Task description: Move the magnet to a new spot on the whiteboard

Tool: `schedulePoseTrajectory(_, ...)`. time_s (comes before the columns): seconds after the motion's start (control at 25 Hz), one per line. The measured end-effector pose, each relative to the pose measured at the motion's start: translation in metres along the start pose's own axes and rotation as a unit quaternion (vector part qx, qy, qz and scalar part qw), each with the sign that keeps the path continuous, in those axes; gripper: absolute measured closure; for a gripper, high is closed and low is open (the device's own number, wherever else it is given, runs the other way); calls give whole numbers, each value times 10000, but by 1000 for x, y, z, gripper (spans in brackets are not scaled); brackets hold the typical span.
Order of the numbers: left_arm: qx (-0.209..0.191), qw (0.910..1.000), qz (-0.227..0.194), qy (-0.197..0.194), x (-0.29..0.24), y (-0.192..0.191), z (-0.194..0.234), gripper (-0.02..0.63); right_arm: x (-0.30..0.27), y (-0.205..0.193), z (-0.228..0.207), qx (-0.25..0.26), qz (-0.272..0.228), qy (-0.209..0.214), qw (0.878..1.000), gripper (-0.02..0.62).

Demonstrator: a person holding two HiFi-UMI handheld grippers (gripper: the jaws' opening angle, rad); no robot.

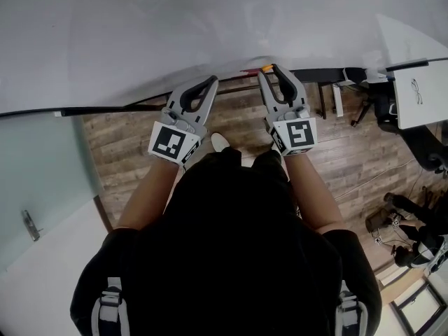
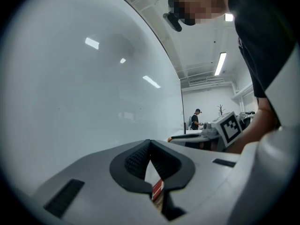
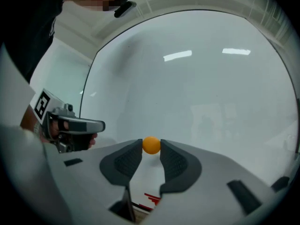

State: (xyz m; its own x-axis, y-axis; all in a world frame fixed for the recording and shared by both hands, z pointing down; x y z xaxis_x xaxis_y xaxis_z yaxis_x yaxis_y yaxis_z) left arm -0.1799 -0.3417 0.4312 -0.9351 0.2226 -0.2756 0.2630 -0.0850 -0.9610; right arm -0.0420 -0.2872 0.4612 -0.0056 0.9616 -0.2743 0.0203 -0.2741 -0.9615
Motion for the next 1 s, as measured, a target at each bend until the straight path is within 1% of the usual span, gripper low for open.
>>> schedulePoseTrajectory(0.24, -2, 9999, -89, 133, 0, 21, -16, 604, 35, 34, 2, 165, -205, 818, 9963, 479)
schedulePoseTrajectory(0.36, -23, 9998, -72, 196, 1, 29, -31, 604, 51, 50, -1, 303, -305, 1130, 9927, 479)
schedulePoseTrajectory(0.48, -87, 9996, -75, 240, -2, 39, -45, 604, 63, 58, -8, 362, -275, 1402, 9891, 479)
schedulePoseTrajectory(0.72, -114, 9992, -182, 330, -9, 63, -64, 604, 81, 73, -17, 505, -391, 1722, 9830, 479)
schedulePoseTrajectory(0.88, -173, 9989, -227, 374, -18, 71, -75, 604, 86, 76, -27, 490, -411, 1833, 9810, 479)
schedulePoseTrajectory(1.0, -155, 9988, -202, 420, -17, 75, -78, 604, 86, 79, -24, 503, -414, 1885, 9799, 479)
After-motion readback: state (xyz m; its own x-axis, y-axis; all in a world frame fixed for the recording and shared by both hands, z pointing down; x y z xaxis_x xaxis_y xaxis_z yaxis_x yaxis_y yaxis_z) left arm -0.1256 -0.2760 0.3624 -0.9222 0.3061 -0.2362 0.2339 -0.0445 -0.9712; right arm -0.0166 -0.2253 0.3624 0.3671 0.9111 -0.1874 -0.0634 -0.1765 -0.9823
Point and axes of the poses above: the fingertips, and each gripper's own axes: x backward along the fingers, z to its left, y out of its top, the point moved 3 cm from there along x, backward along the fingers, and after that the axes turned 11 degrees about z, right-handed, at the moved point
